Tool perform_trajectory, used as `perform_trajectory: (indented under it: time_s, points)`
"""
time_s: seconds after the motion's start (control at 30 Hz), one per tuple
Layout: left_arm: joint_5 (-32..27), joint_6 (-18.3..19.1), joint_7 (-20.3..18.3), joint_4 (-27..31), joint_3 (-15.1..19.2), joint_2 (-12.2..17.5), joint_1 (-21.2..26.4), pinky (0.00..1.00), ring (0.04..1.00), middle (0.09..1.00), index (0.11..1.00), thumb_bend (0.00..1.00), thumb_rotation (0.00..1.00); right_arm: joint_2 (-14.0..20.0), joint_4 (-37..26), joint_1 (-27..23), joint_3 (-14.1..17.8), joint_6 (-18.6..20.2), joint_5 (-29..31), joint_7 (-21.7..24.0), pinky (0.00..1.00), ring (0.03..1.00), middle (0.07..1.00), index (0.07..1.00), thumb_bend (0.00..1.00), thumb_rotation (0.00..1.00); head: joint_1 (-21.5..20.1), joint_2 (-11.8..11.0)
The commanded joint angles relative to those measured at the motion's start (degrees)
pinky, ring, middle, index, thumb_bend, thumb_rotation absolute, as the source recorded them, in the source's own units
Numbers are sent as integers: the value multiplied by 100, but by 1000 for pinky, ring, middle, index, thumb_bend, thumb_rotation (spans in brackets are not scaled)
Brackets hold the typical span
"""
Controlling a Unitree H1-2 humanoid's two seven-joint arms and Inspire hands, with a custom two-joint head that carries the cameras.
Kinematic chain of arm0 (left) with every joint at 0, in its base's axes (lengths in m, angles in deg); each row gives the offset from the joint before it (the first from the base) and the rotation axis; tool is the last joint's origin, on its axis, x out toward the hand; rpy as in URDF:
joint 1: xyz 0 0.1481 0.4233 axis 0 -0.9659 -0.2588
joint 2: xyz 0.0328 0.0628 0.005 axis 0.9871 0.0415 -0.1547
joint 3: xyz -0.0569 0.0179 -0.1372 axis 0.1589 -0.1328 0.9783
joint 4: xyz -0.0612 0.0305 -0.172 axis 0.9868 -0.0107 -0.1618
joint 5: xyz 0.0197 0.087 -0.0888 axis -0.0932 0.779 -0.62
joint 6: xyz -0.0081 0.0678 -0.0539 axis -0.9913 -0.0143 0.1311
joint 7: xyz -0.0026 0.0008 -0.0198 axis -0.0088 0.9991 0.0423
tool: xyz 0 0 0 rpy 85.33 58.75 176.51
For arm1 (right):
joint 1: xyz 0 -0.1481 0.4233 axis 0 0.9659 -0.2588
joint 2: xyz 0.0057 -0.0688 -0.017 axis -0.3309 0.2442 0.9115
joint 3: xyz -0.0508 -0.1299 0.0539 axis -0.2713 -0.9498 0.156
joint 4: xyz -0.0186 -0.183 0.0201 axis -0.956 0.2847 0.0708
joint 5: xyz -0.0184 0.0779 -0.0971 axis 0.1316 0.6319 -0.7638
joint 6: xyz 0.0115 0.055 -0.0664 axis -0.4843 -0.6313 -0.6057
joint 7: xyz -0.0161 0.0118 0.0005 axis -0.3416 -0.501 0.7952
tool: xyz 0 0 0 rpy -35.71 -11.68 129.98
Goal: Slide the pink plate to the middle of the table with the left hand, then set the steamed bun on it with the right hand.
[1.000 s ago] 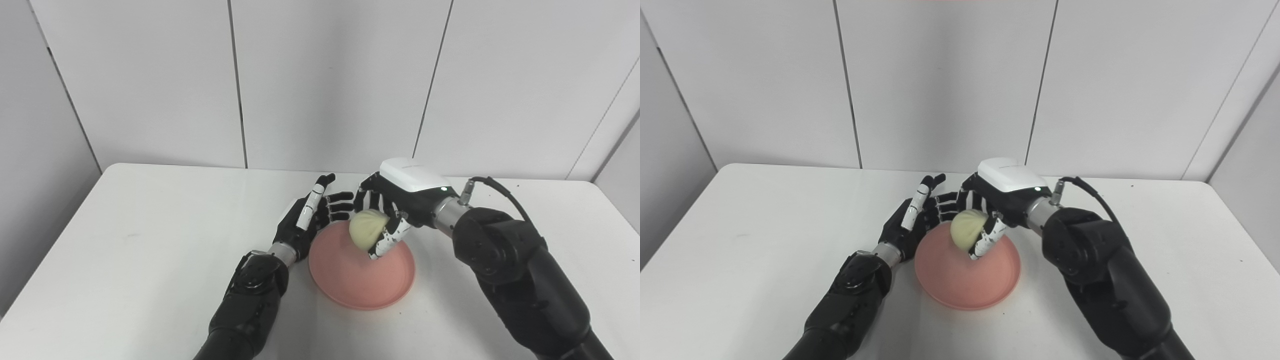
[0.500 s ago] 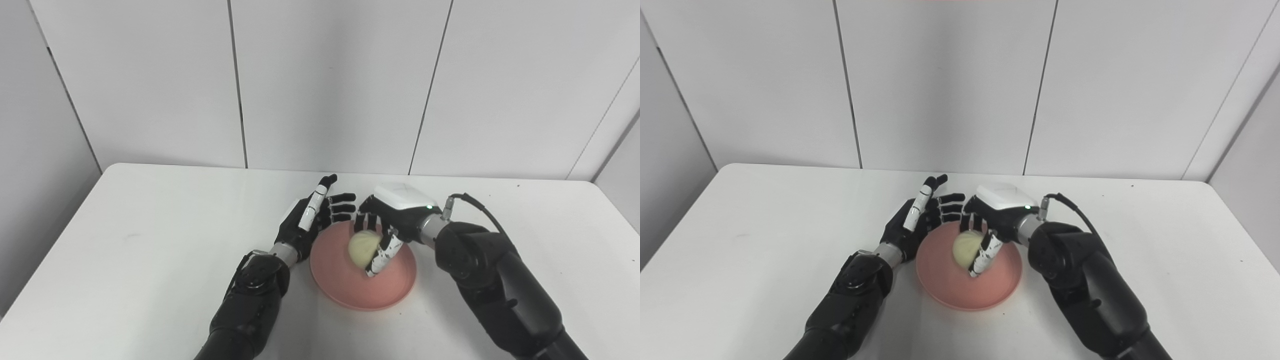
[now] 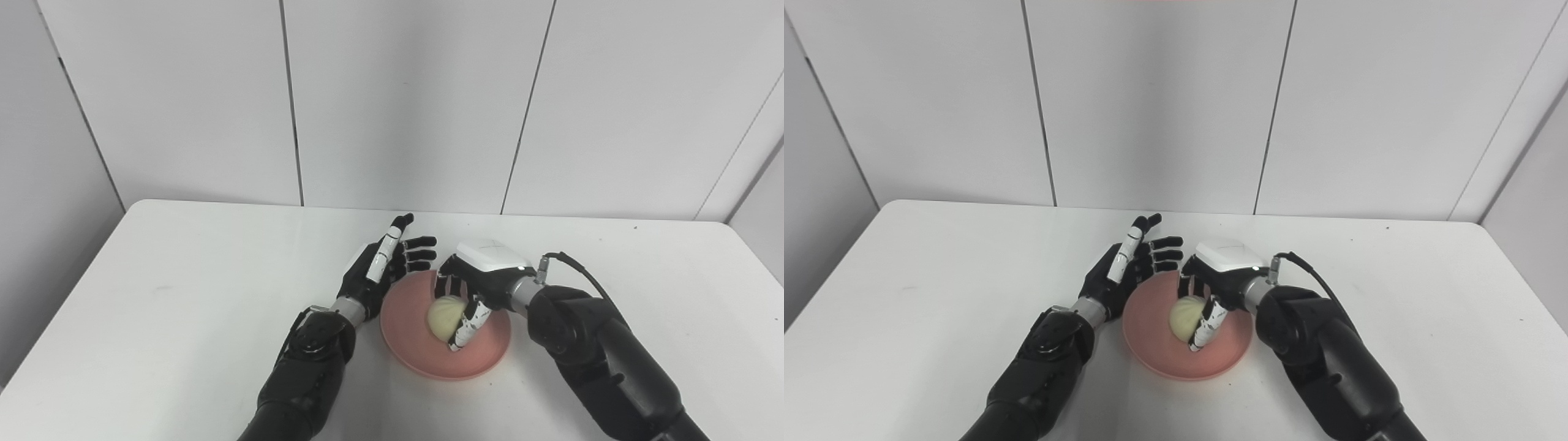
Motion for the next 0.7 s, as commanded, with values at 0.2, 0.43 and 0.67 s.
perform_trajectory:
  time_s: [0.2, 0.43, 0.67]
  points:
    - [107, 444, 31, -210, -65, -1, -221, 713, 708, 742, 931, 704, 934, 141, -293, -147, -75, -248, -168, -25, 454, 649, 759, 789, 903, 238, -14, 7]
    - [143, 474, 71, -112, -114, 15, -264, 712, 703, 735, 929, 691, 945, 166, -388, -79, -53, -183, -189, 110, 597, 755, 808, 825, 953, 244, -21, 20]
    - [138, 516, 73, -55, -125, 29, -294, 690, 705, 743, 934, 714, 939, 139, -407, -46, -17, -153, -281, 108, 846, 874, 859, 844, 1000, 356, -27, 28]
